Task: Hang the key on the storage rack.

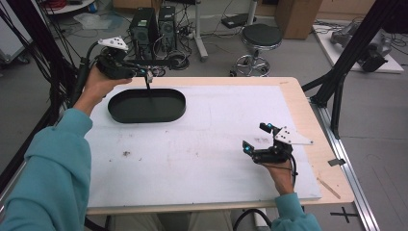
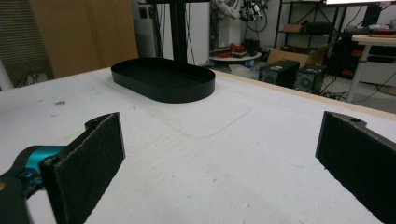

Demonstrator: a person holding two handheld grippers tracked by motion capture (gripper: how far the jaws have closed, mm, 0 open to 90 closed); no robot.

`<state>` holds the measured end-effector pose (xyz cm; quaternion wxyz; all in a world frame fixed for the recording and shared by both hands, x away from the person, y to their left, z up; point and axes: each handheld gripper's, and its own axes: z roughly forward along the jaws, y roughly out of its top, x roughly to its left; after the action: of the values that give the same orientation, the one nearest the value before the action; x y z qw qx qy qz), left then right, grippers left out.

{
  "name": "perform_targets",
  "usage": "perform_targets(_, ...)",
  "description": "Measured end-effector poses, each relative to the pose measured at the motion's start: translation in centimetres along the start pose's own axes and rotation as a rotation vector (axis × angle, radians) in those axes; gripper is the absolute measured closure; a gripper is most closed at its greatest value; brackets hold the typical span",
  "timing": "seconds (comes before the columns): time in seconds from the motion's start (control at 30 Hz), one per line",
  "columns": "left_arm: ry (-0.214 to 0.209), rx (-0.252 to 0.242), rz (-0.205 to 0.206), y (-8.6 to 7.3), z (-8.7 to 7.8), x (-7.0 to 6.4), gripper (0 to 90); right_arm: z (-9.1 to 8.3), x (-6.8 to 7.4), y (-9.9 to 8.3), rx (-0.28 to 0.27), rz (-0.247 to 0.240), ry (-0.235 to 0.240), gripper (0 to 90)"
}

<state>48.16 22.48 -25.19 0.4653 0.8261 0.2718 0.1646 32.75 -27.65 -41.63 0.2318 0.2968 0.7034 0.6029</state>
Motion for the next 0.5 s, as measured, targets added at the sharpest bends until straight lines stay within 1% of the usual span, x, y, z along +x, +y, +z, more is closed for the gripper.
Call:
perform_targets(0.03,0.003,0.005,-0.003,-0.1,0.1,0.2,88.4,-0.1,-0.1,-0.1,0.001,0.001,-0.001,0.4)
perform_targets(0.1,0.014,0.017,-0.006,-0.1,0.5,0.5,88.4,-0.3,0.0,-0.2,-0.026,-0.004,0.001,0.4)
perform_targets(0.23,0.03,0.029,-0.012,-0.2,1.1,0.8,88.4,-0.6,-0.1,-0.8,-0.025,-0.005,-0.005,0.4)
perform_targets(0.3,0.037,0.027,-0.015,-0.2,1.4,0.9,88.4,-0.8,-0.1,-1.2,-0.034,-0.005,-0.014,0.4)
perform_targets(0.37,0.044,0.035,-0.018,-0.3,1.7,1.0,88.4,-1.1,-0.1,-1.6,-0.044,0.008,-0.008,0.4)
perform_targets(0.43,0.053,0.047,-0.024,-0.4,2.0,1.1,88.4,-1.3,-0.1,-1.8,-0.053,-0.007,-0.015,0.4)
perform_targets(0.5,0.059,0.054,-0.023,-0.5,2.2,1.3,88.4,-1.4,0.0,-2.0,-0.068,-0.011,-0.016,0.4)
